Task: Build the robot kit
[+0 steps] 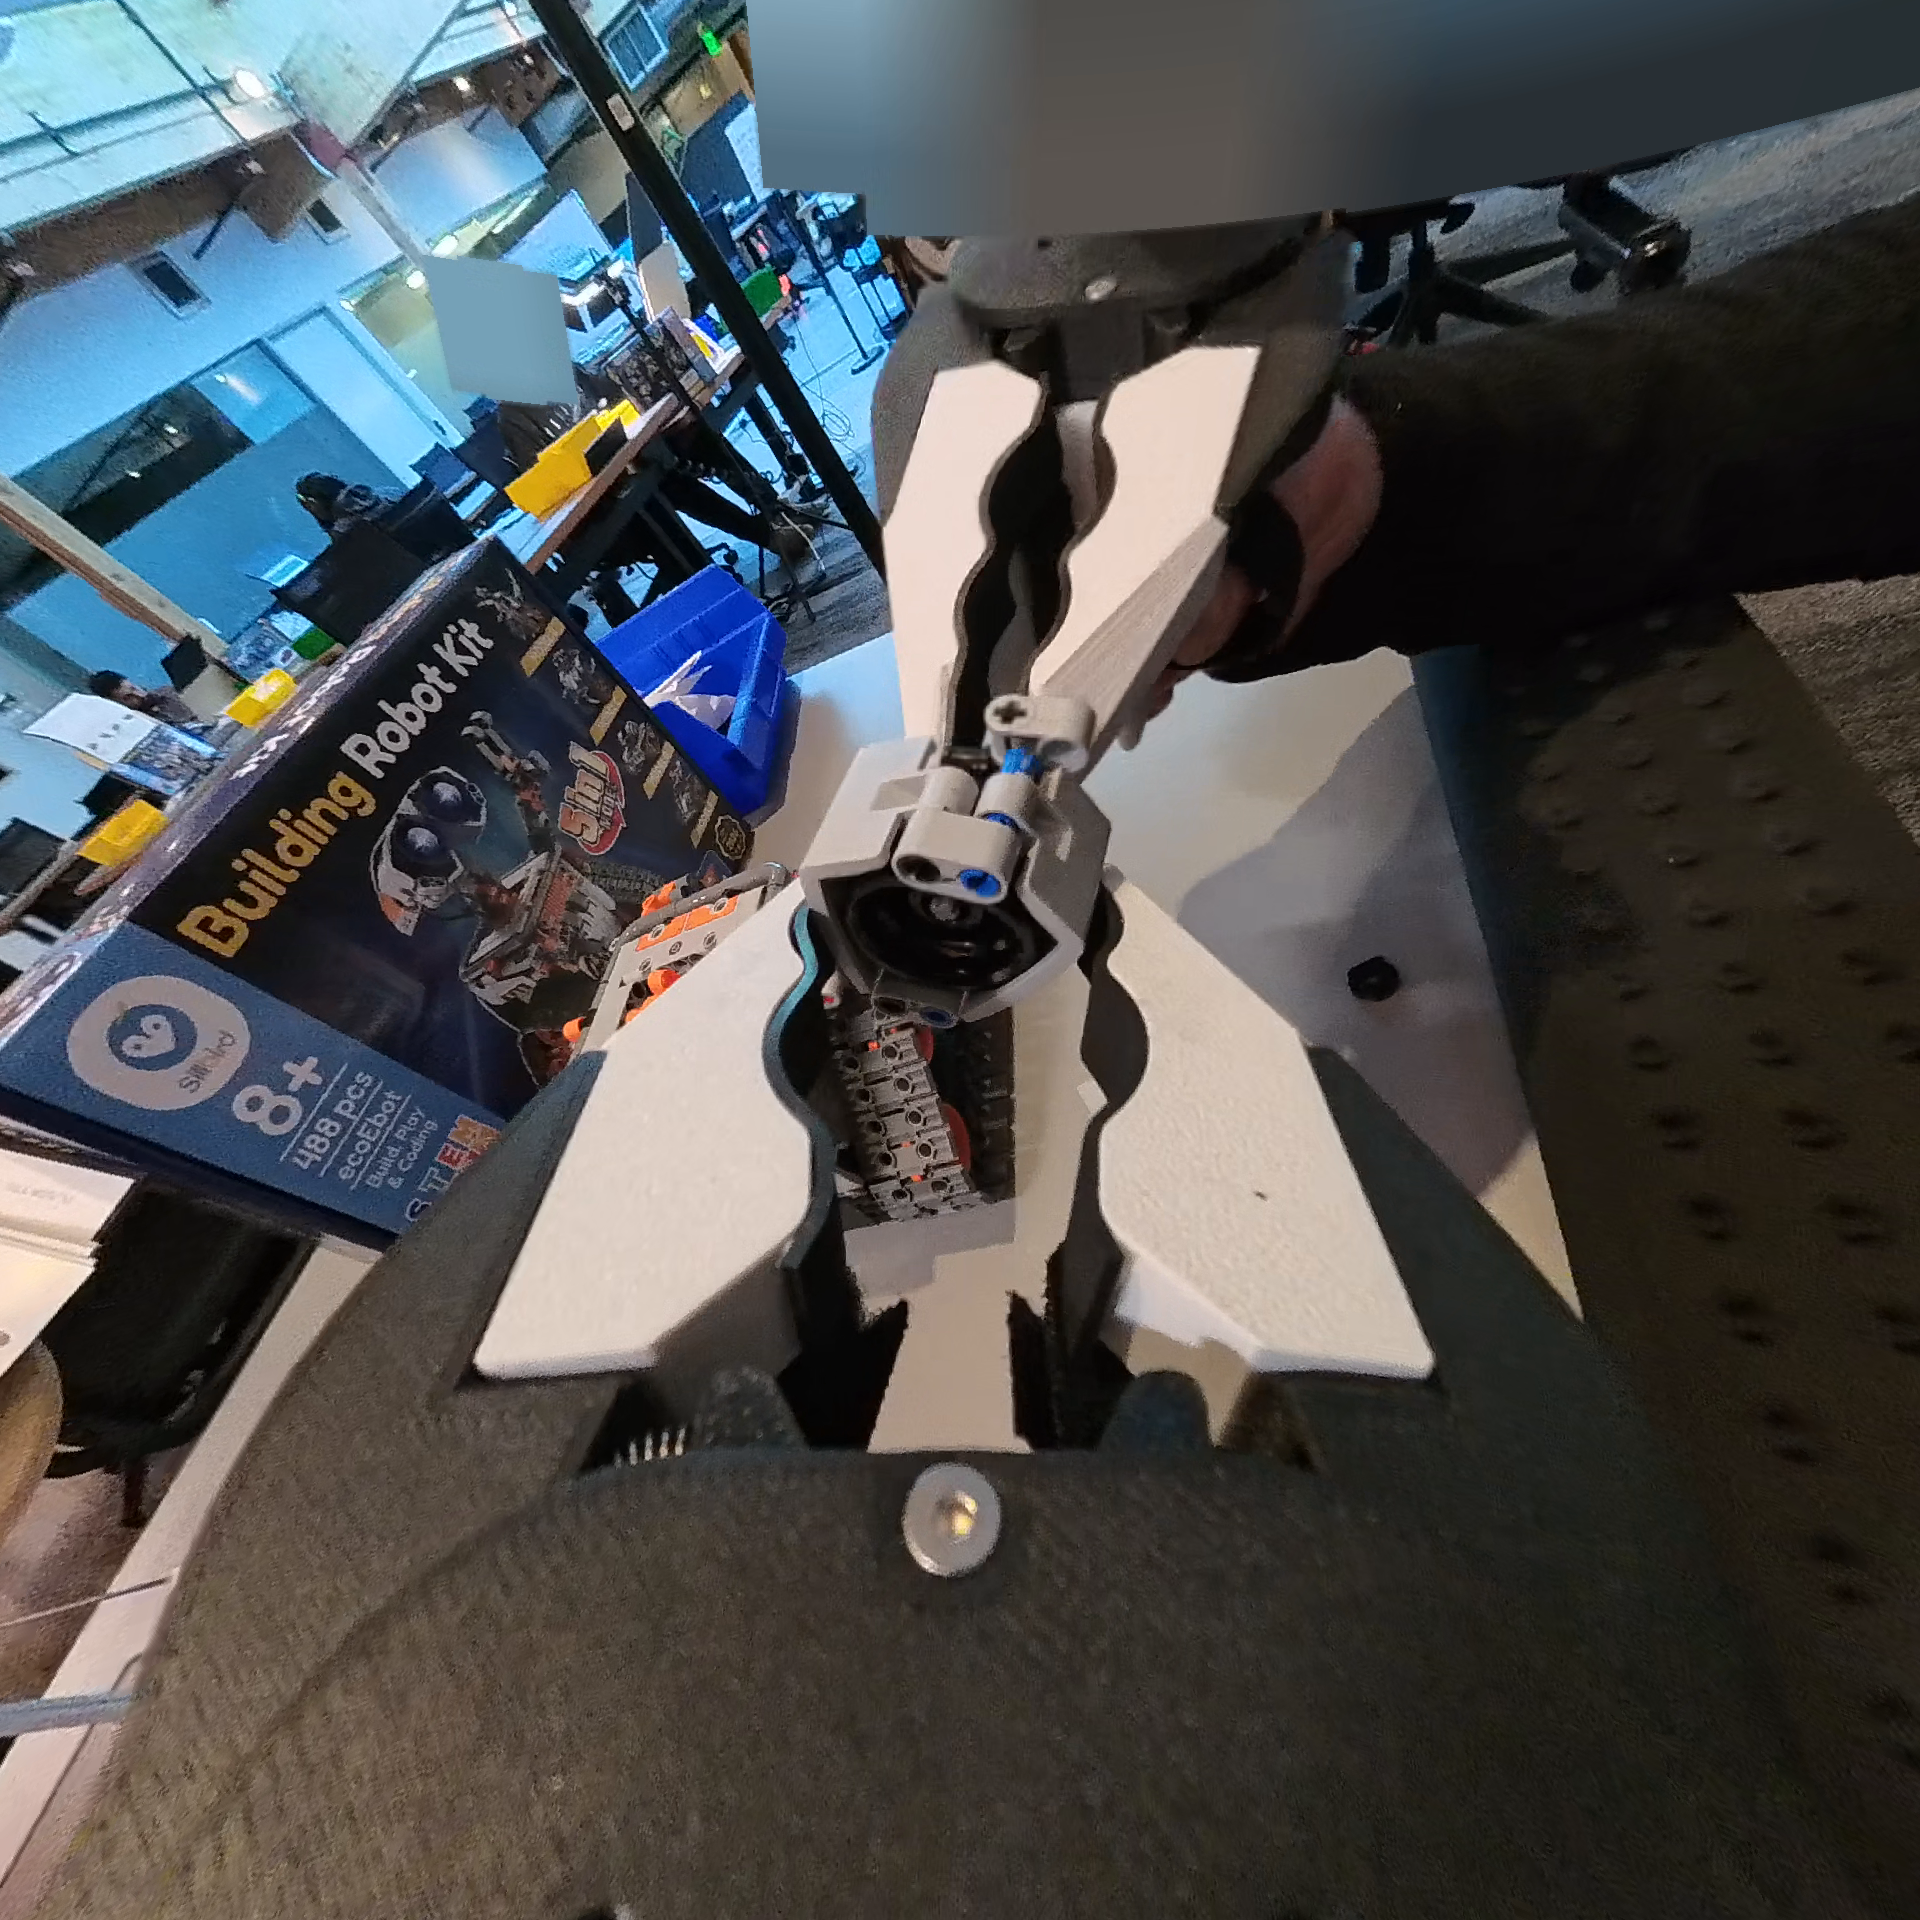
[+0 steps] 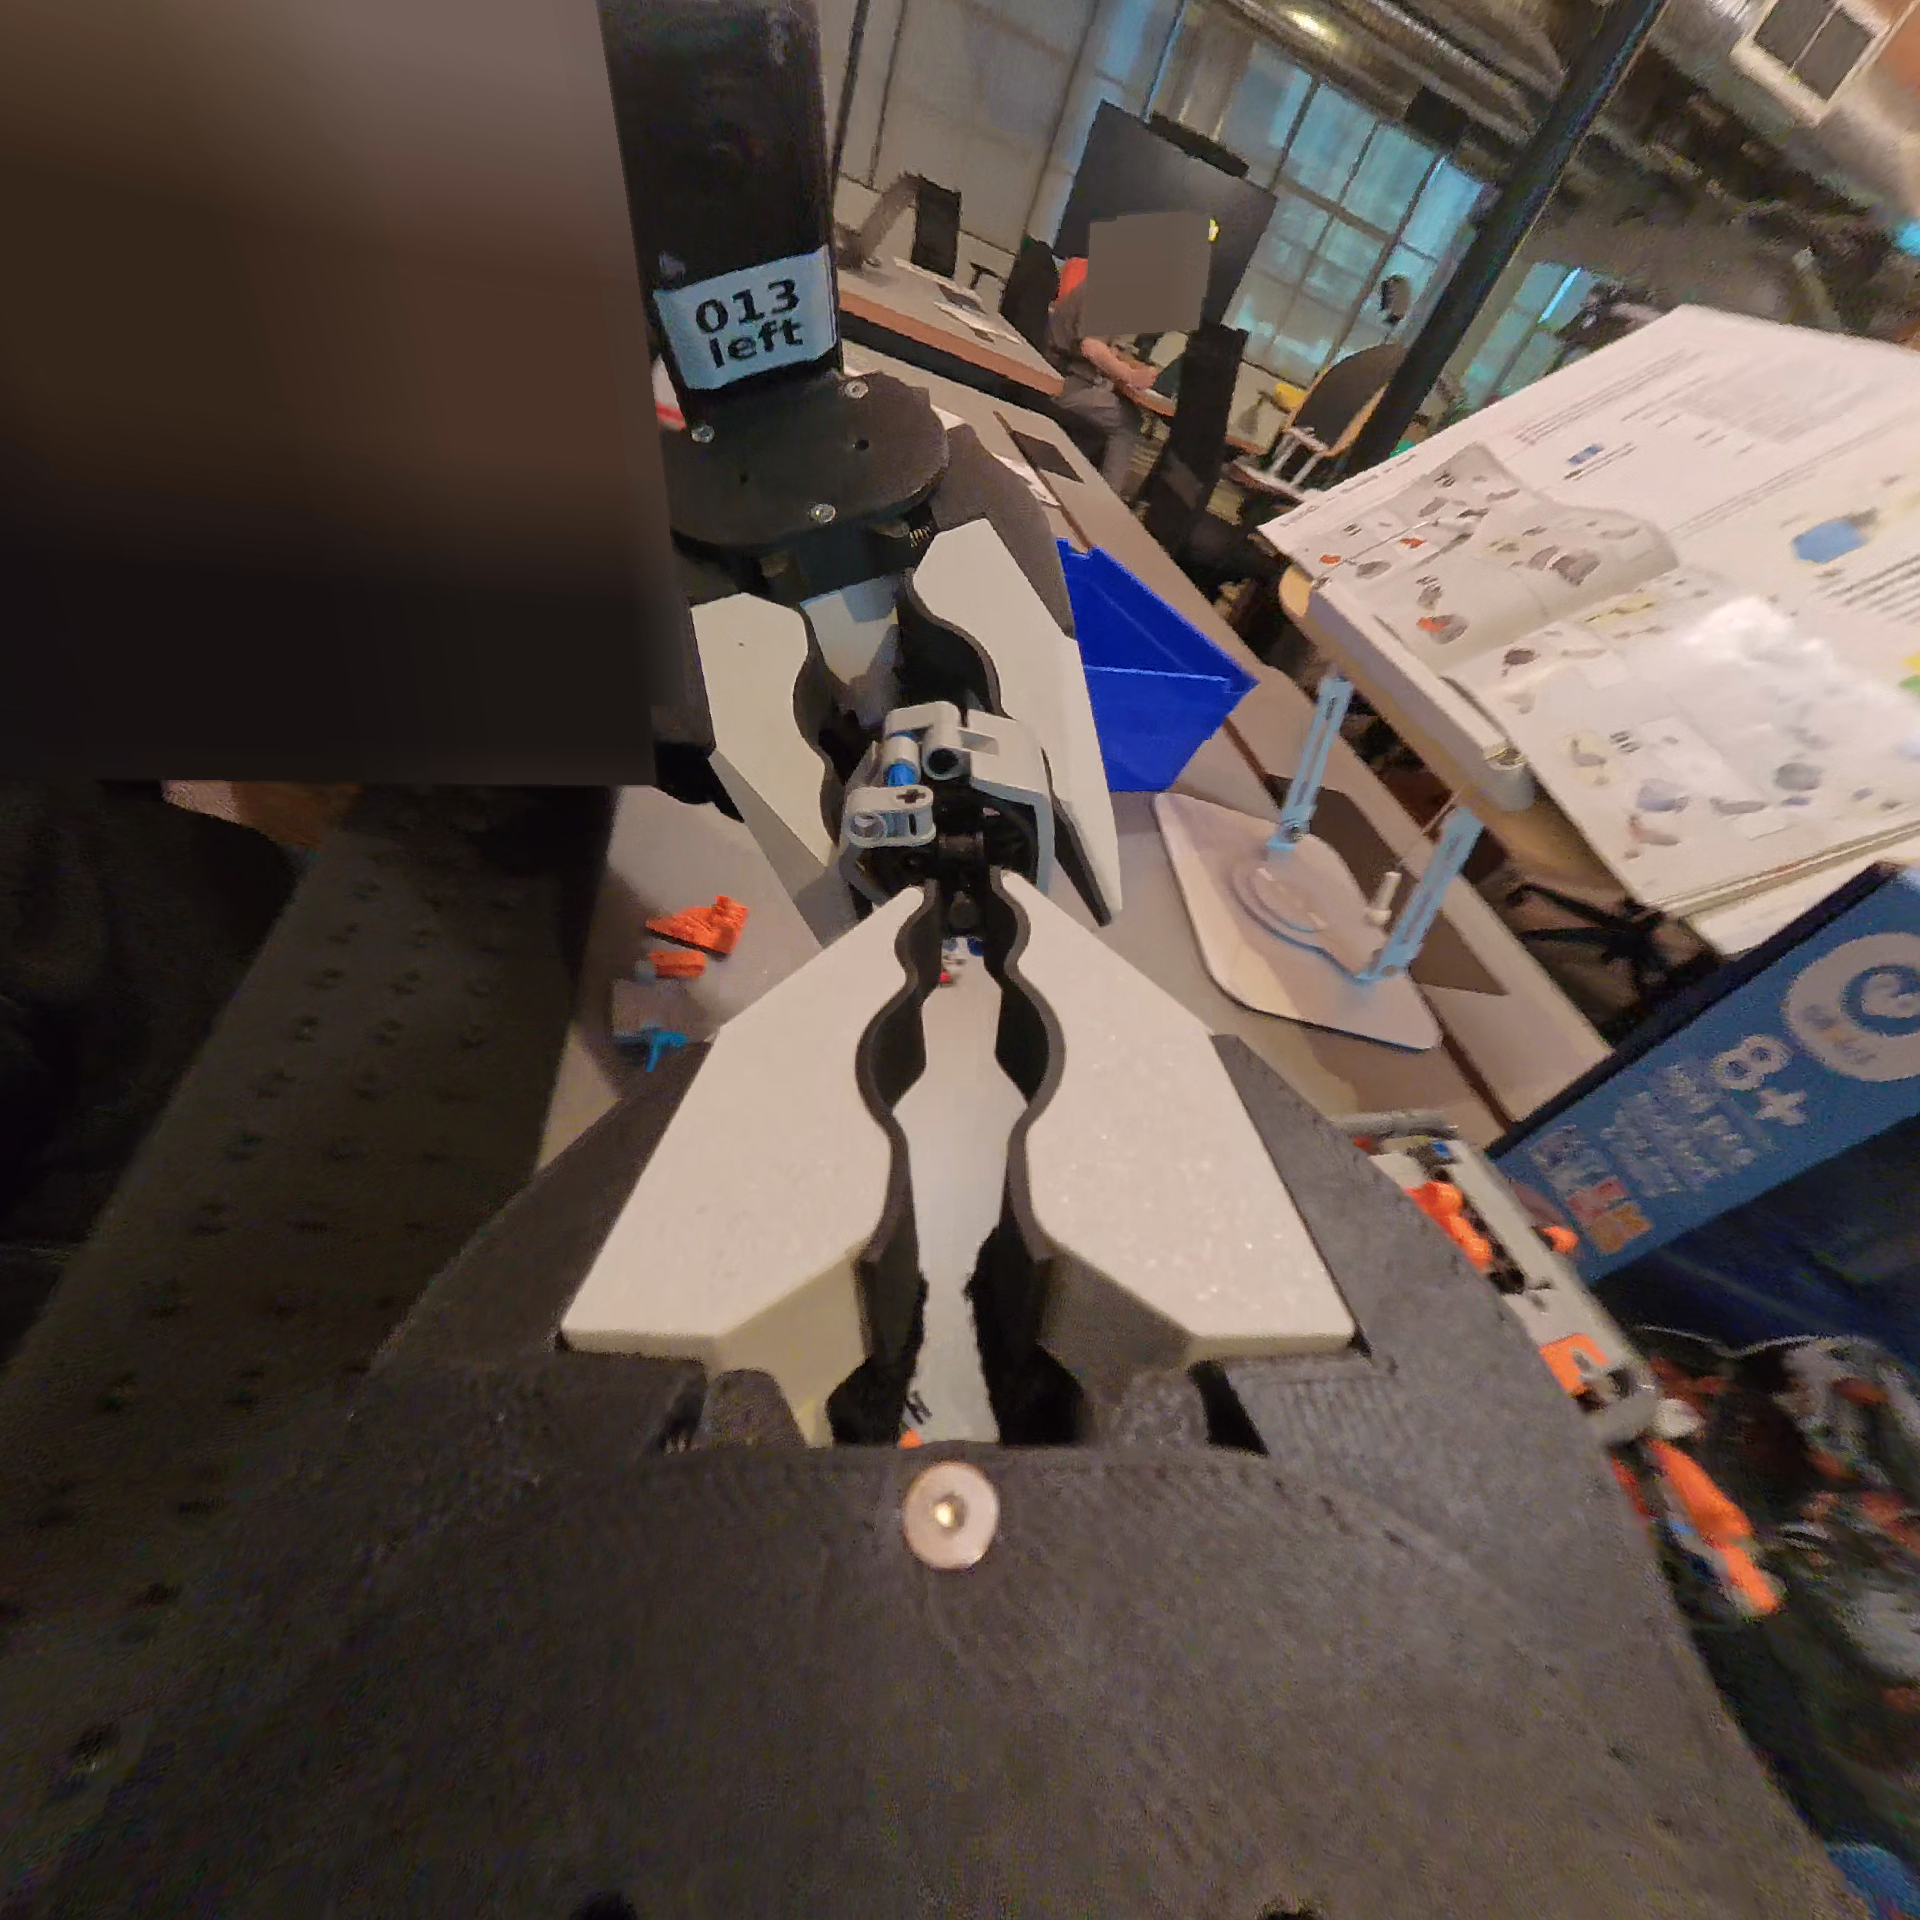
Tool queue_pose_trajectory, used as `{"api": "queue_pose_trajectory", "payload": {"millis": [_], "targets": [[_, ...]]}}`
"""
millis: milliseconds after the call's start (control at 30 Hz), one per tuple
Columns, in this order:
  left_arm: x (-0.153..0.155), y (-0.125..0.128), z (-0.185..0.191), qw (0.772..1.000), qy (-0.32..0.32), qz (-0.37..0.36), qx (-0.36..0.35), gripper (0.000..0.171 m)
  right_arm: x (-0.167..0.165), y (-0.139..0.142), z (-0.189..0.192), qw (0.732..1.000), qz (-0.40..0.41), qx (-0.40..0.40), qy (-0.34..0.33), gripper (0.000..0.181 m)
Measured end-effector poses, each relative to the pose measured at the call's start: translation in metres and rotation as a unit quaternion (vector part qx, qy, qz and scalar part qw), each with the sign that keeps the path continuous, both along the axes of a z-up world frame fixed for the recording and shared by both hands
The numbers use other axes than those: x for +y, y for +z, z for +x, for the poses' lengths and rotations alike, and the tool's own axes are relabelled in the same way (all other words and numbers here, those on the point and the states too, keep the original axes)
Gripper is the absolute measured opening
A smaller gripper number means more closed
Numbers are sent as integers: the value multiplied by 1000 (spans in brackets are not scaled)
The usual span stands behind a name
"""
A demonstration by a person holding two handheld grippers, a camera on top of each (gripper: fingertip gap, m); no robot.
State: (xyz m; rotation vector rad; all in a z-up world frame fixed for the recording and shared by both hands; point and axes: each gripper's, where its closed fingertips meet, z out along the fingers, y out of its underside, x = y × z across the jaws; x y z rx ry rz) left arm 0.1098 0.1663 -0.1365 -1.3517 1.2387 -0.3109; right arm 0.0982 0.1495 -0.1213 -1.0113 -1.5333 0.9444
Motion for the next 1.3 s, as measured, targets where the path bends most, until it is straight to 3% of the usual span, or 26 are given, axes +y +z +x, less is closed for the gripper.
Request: {"api": "queue_pose_trajectory", "payload": {"millis": [233, 533, 833, 933, 1167, 1300], "targets": [[-5, -2, 4, 1000, -17, -22, -11, 44, -6, 0, -1, 988, 145, -11, -54, 5], [10, -19, 3, 997, 44, 18, 58, 43, -1, -16, -3, 962, 242, -77, -101, 5], [26, -17, -8, 975, 128, 130, 124, 43, 7, -16, -6, 980, 145, -76, -109, 5], [31, -12, -12, 960, 164, 175, 145, 43, 10, -15, -7, 993, 52, -63, -89, 5], [39, 1, -21, 916, 260, 252, 171, 42, 13, -8, -10, 993, -99, -21, -65, 4], [44, -1, -22, 920, 275, 229, 159, 47, 15, -12, -15, 994, -58, -22, -91, 4]]}}
